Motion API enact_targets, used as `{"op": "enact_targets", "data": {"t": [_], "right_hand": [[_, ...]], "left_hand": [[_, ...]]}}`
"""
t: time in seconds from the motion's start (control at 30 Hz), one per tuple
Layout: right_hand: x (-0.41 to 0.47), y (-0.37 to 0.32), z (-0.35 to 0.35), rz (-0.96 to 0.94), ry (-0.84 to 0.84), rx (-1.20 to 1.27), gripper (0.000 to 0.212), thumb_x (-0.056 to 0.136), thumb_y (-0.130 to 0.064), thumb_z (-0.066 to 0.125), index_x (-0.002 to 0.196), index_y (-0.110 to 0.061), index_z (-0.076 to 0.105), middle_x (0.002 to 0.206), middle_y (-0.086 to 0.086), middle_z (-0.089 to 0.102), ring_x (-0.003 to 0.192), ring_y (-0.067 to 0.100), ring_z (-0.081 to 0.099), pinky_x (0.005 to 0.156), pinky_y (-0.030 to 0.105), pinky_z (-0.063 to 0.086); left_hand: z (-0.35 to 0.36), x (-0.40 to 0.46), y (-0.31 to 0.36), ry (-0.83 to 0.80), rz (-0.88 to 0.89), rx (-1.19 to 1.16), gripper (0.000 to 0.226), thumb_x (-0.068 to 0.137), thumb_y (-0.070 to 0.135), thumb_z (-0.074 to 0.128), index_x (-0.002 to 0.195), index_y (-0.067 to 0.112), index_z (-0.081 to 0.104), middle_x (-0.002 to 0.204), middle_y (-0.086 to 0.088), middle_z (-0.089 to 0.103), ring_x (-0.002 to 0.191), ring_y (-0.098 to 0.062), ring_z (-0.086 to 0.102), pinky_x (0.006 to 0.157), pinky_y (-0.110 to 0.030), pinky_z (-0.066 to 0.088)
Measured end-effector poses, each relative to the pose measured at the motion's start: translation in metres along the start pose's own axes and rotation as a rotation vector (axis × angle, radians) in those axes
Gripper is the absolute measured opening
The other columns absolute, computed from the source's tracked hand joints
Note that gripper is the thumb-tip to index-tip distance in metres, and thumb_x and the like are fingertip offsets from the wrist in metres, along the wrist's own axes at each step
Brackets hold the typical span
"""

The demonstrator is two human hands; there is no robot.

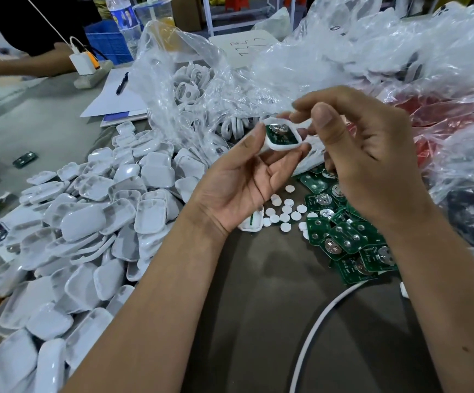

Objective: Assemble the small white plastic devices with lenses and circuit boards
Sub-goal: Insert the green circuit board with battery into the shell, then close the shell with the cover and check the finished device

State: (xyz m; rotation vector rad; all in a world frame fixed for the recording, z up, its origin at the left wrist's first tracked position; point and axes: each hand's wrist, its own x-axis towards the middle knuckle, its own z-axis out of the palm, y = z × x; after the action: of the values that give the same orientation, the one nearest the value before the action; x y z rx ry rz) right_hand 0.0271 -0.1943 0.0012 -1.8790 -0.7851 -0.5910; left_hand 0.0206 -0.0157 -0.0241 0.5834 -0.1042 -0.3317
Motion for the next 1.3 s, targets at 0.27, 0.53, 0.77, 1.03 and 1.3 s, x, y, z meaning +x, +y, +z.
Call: {"op": "enact_targets", "data": {"t": [0.27, 0.53, 0.77, 1.03, 1.3], "right_hand": [[-0.007, 0.007, 0.016, 0.209, -0.457, -0.249, 0.011, 0.093, -0.033, 0.077, 0.094, -0.022, 0.08, 0.08, -0.019, 0.068, 0.07, 0.0, 0.065, 0.063, 0.01, 0.045], [-0.019, -0.007, 0.054, 0.166, -0.618, -0.432, 0.051, 0.071, -0.066, 0.081, 0.099, -0.031, 0.058, 0.098, -0.012, 0.056, 0.089, 0.014, 0.054, 0.076, 0.036, 0.047], [-0.015, -0.007, 0.042, 0.161, -0.597, -0.415, 0.037, 0.081, -0.034, 0.074, 0.114, -0.025, 0.06, 0.096, -0.004, 0.069, 0.08, 0.015, 0.062, 0.074, 0.036, 0.053], [-0.011, 0.011, 0.032, 0.314, -0.247, -0.343, 0.007, 0.09, -0.011, 0.073, 0.096, -0.015, 0.073, 0.073, -0.01, 0.067, 0.061, -0.003, 0.062, 0.061, 0.01, 0.05], [-0.01, 0.011, 0.027, 0.444, -0.354, -0.224, 0.028, 0.083, -0.054, 0.08, 0.088, -0.028, 0.071, 0.072, -0.011, 0.071, 0.063, 0.0, 0.067, 0.059, 0.016, 0.053]], "left_hand": [[-0.002, -0.011, 0.027, 0.002, 0.192, -0.166, 0.036, 0.087, 0.014, 0.062, 0.12, -0.001, 0.065, 0.114, -0.025, 0.067, 0.099, -0.042, 0.071, 0.091, -0.04, 0.059], [-0.004, -0.019, 0.038, -0.031, 0.252, -0.185, 0.041, 0.087, 0.01, 0.065, 0.126, -0.001, 0.058, 0.117, -0.026, 0.065, 0.103, -0.044, 0.069, 0.091, -0.044, 0.061], [-0.005, -0.015, 0.032, 0.022, 0.23, -0.131, 0.034, 0.086, 0.013, 0.064, 0.117, -0.002, 0.066, 0.114, -0.022, 0.068, 0.102, -0.04, 0.07, 0.087, -0.042, 0.062], [-0.006, -0.013, 0.032, 0.058, 0.225, -0.116, 0.033, 0.087, 0.013, 0.063, 0.117, 0.0, 0.064, 0.114, -0.021, 0.069, 0.102, -0.039, 0.07, 0.09, -0.04, 0.061], [-0.005, -0.014, 0.032, 0.061, 0.228, -0.129, 0.031, 0.087, 0.012, 0.062, 0.114, -0.003, 0.063, 0.114, -0.022, 0.068, 0.102, -0.04, 0.07, 0.087, -0.04, 0.062]]}}
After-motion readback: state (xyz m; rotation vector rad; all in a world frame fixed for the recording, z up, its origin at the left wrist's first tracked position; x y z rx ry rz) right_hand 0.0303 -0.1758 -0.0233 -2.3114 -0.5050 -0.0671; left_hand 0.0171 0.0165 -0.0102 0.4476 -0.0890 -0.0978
